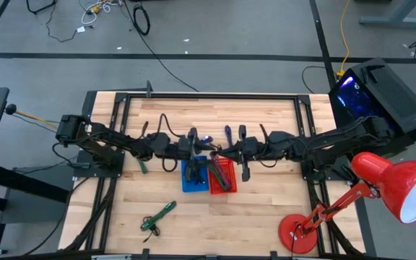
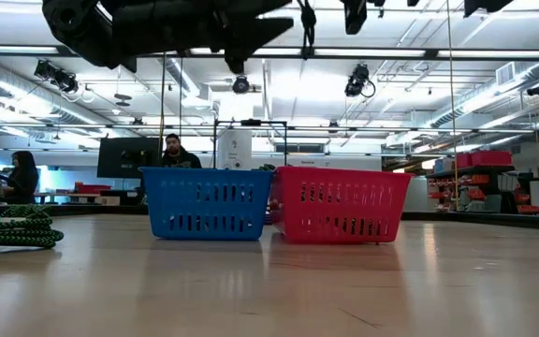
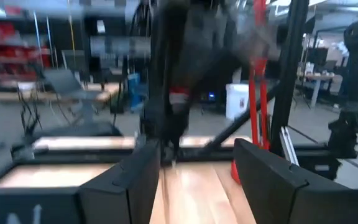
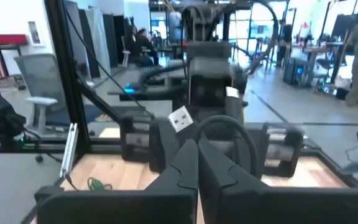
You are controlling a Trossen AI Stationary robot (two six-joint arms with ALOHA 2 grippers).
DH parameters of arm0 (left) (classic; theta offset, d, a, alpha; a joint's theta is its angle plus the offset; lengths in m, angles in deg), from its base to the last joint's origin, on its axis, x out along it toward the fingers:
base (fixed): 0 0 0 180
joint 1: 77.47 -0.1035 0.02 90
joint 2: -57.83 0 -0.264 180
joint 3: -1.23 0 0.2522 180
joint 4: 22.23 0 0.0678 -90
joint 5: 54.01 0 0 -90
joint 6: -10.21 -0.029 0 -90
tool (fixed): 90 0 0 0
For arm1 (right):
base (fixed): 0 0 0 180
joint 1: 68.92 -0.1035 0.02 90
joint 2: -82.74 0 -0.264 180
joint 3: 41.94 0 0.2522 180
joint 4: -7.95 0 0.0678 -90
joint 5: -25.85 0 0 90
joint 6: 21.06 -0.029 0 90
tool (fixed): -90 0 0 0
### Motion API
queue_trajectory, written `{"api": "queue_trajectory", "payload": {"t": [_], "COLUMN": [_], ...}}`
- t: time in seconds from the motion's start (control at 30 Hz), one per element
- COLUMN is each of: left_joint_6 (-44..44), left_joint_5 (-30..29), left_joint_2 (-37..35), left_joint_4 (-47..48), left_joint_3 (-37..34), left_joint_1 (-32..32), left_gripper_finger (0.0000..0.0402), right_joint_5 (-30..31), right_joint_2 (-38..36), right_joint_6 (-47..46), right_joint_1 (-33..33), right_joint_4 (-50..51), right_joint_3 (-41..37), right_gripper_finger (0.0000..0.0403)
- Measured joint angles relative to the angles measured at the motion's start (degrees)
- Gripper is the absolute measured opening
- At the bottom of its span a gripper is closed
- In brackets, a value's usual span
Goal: Pick & Place USB Port
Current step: Put the black USB cable into the blue basket
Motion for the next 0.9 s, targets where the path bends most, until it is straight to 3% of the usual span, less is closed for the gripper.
{"api": "queue_trajectory", "payload": {"t": [0.53, 0.63, 0.73, 0.77, 0.9], "left_joint_6": [-1.8, -1.0, 0.3, 1.4, 5.4], "left_joint_5": [-1.6, -1.5, -1.1, -1.1, -2.7], "left_joint_2": [0.0, 0.0, 0.0, 0.0, 0.0], "left_joint_4": [-3.1, -3.0, -2.4, -2.4, -1.2], "left_joint_3": [0.0, 0.0, 0.0, 0.0, 0.0], "left_joint_1": [-0.1, -0.1, -0.1, -0.1, 0.4], "left_gripper_finger": [0.0203, 0.0151, 0.0044, 0.0026, 0.0012], "right_joint_5": [-1.8, -1.7, -1.3, -1.4, -1.4], "right_joint_2": [9.1, 9.9, 10.1, 10.1, 9.8], "right_joint_6": [-1.2, -2.2, -2.4, -2.4, -1.5], "right_joint_1": [0.7, 1.2, 1.5, 1.6, 2.2], "right_joint_4": [-14.5, -14.4, -14.4, -14.4, -13.7], "right_joint_3": [0.0, 0.0, 0.0, 0.0, 0.0], "right_gripper_finger": [0.0000, 0.0000, 0.0000, 0.0000, 0.0000]}}
